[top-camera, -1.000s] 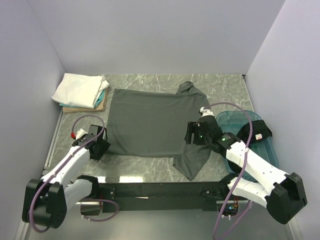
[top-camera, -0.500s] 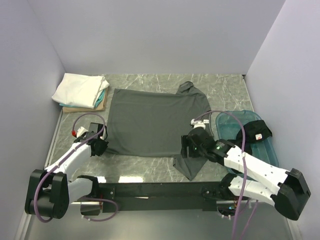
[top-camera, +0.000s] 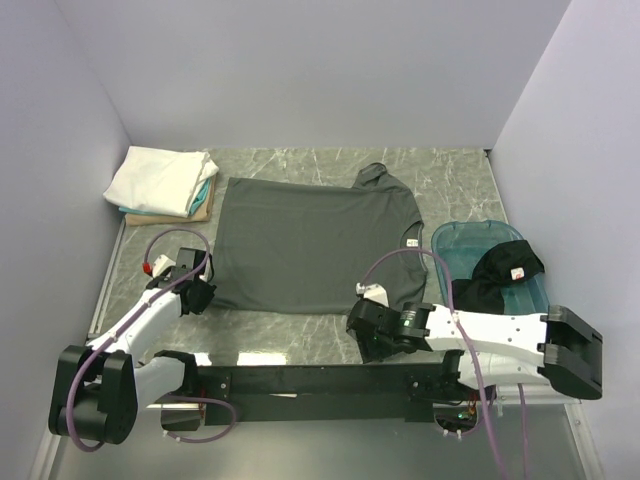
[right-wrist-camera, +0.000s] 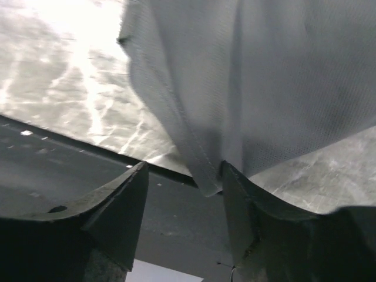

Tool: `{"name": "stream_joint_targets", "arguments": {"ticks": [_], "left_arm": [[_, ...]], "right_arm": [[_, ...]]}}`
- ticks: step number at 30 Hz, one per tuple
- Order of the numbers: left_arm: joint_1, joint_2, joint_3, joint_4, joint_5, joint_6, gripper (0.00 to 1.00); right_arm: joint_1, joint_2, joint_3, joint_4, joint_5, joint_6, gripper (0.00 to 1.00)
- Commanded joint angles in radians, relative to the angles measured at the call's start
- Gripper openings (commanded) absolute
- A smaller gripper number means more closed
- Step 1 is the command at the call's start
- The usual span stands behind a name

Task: Fold and stack the t-shirts
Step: Fold the tshirt

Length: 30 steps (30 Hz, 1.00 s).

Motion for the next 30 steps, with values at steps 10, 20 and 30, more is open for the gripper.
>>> {"name": "stream_joint_targets", "arguments": {"ticks": [10, 20, 30], "left_arm": [[0.004, -0.004, 0.001, -0.007, 0.005, 0.018, 0.01], [0.004, -0.096, 0.006, -0.108, 0.009, -0.033, 0.01], [0.004, -0.158, 0.073, -0.129, 0.035, -0.022, 0.01]], "right_arm": [[0.010, 0.134, -0.021, 0.005, 0.072, 0.068, 0.52], [0.011, -0.019, -0.019, -0.115, 0.051, 0.145, 0.00], [-0.156, -0.183, 0.077, -0.172, 0.112, 0.004, 0.00]]}}
